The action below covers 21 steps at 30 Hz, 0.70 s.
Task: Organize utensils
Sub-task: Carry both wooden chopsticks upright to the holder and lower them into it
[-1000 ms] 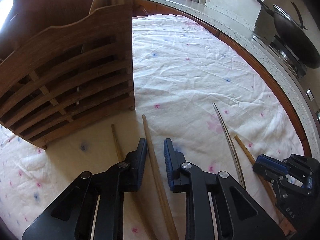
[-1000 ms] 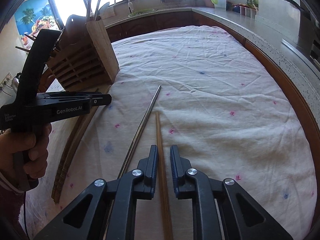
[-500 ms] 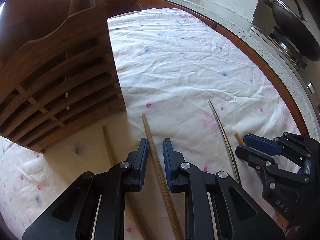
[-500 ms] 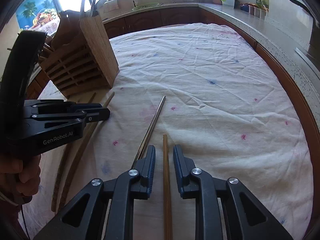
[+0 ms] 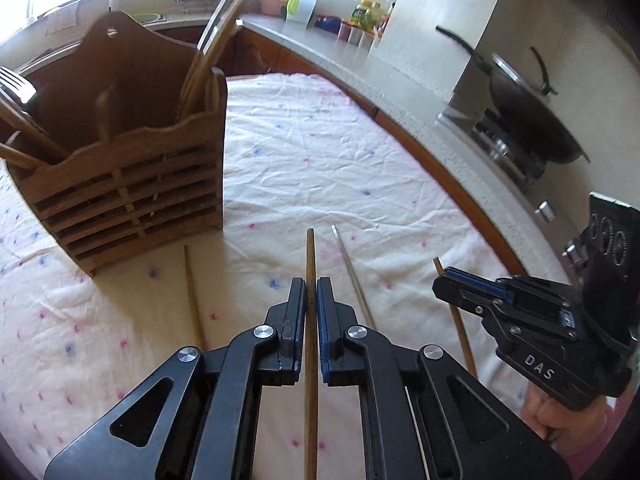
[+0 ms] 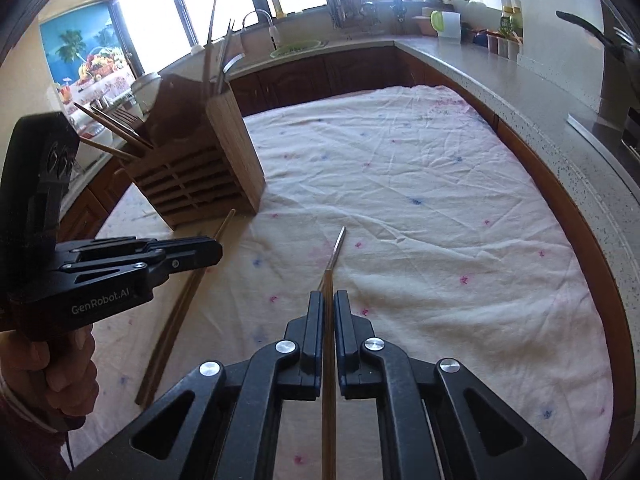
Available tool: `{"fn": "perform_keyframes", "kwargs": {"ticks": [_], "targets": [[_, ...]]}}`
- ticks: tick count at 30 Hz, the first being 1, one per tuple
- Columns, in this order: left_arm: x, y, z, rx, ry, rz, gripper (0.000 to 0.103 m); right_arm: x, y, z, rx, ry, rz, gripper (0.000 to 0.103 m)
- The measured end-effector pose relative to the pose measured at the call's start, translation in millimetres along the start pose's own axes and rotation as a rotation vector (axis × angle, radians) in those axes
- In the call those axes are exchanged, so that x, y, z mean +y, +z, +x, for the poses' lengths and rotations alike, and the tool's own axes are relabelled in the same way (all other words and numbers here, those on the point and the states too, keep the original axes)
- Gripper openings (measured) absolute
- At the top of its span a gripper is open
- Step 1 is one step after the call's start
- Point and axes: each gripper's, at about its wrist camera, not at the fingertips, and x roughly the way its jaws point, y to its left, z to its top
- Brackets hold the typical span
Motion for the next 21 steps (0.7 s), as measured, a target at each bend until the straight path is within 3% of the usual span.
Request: {"fn": "perform_keyframes", "kwargs": {"ticks": [9,14,21], "targets": [[12,-20,-117,-0.201,-0.091,-0.065,0.005,25,11,-98,-0.22,0.06,-0.02,0.005],[21,-25,-148,-0.258,-0.085,-0.084,0.005,38,21,-129,-0.308,0.064,-0.036,0.005],[32,-33,-174,-0.312,-0.065,-0.096,0.005,51,35,-138,-0.364,0.071,-0.05,0.005]]}}
